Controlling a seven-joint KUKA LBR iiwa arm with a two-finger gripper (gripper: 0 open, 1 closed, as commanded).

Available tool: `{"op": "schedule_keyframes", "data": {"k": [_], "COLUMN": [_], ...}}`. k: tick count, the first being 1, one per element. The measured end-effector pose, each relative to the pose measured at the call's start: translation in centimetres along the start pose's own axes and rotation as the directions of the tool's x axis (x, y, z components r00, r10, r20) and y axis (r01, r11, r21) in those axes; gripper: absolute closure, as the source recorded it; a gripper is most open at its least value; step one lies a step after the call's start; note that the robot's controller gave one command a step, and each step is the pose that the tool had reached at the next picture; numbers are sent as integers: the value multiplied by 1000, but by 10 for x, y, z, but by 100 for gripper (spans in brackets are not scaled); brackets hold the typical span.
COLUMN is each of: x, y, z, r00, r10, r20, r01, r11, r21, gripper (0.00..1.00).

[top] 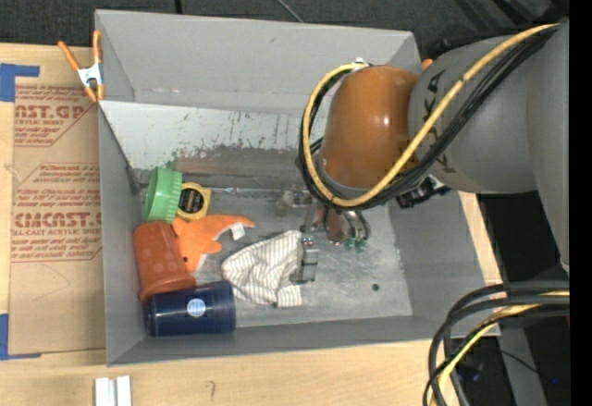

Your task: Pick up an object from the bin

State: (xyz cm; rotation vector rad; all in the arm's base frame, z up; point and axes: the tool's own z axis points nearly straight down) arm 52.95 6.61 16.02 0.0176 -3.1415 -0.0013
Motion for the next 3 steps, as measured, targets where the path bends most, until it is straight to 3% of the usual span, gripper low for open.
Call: {"op": "schedule_keyframes", "data": {"k": [1,2,3], "x": [-12,-12,-3], "y": [25,25,11], "z": [65,65,-85], "r00": [959,959,955], "r10": [-282,-282,-297], "r20": [0,0,4], "r01": [282,282,297], "r11": [959,959,955], "r21": [0,0,1], "gripper": [100,100,100]}}
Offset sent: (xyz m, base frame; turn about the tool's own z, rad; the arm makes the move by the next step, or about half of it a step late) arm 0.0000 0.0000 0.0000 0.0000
